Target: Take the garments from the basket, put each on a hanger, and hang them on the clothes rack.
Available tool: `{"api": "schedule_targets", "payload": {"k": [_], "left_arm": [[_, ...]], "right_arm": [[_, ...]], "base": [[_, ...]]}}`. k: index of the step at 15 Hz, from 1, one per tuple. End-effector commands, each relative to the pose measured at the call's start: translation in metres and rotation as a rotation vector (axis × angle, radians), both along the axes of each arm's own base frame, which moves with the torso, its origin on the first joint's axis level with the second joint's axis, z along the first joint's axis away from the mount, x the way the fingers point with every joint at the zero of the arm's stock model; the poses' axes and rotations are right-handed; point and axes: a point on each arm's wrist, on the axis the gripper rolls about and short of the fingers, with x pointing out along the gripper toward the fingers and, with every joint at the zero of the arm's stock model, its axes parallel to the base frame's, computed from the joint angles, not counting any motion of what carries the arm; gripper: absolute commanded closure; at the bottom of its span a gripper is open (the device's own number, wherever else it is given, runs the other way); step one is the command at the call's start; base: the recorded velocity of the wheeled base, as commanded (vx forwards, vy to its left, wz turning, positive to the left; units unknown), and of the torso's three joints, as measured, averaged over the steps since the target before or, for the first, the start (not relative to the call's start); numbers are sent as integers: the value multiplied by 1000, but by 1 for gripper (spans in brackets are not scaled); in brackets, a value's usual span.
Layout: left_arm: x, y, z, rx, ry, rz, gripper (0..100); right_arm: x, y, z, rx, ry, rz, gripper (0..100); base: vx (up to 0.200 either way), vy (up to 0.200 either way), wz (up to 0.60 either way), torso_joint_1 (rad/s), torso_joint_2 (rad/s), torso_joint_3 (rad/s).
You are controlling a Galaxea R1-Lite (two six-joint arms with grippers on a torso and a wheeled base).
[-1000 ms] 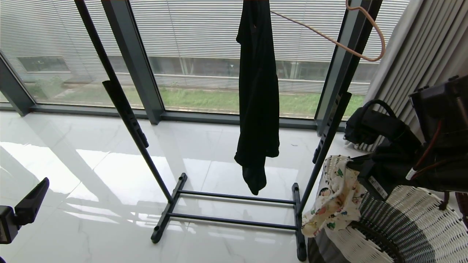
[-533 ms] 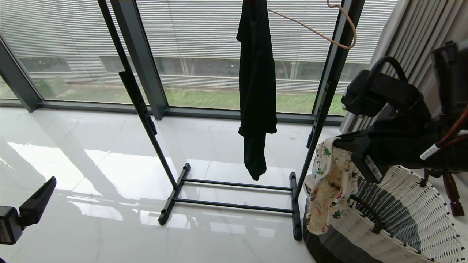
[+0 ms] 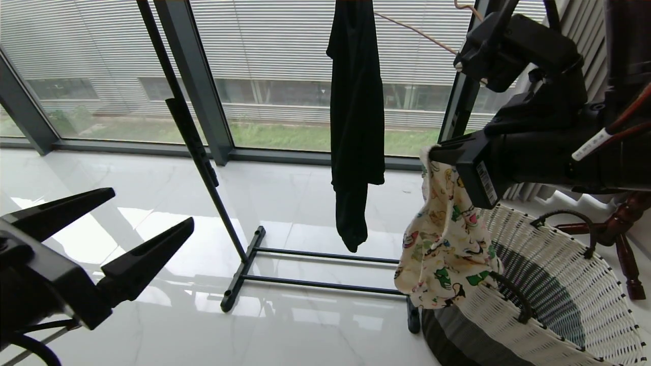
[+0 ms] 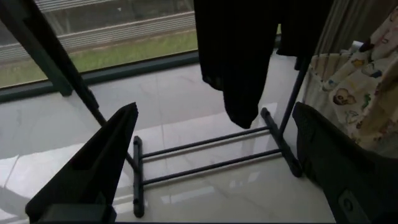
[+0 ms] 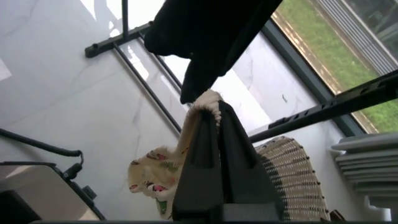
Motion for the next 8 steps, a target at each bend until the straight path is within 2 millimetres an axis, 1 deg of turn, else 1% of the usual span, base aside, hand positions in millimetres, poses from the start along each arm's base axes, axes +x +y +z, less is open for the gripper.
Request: {"api": "schedule_targets", "payload": {"k": [1, 2, 3, 4, 7, 8], "left_arm": [[22, -59, -2, 1, 126, -176, 0], [25, -78, -7, 11, 166, -222, 0], [27, -89, -11, 14, 192, -245, 0], [35, -111, -23, 19, 265, -269, 0], [55, -146, -38, 4, 365, -306, 0], [58, -150, -41, 8, 376, -317, 0]], "right_arm": [[-1, 7, 6, 21, -12, 21, 100], [-4, 8, 10, 39, -16, 28, 100], [-6, 9, 12, 48, -16, 39, 100], [-10, 11, 14, 68, -10, 44, 100], [-13, 9, 16, 98, 5, 41, 100], [-13, 9, 16, 98, 6, 42, 100]], "base": [[0, 0, 0, 0, 0, 0], [0, 0, 0, 0, 0, 0], [0, 0, 0, 0, 0, 0], [0, 0, 0, 0, 0, 0], [0, 0, 0, 0, 0, 0], [0, 0, 0, 0, 0, 0]]}}
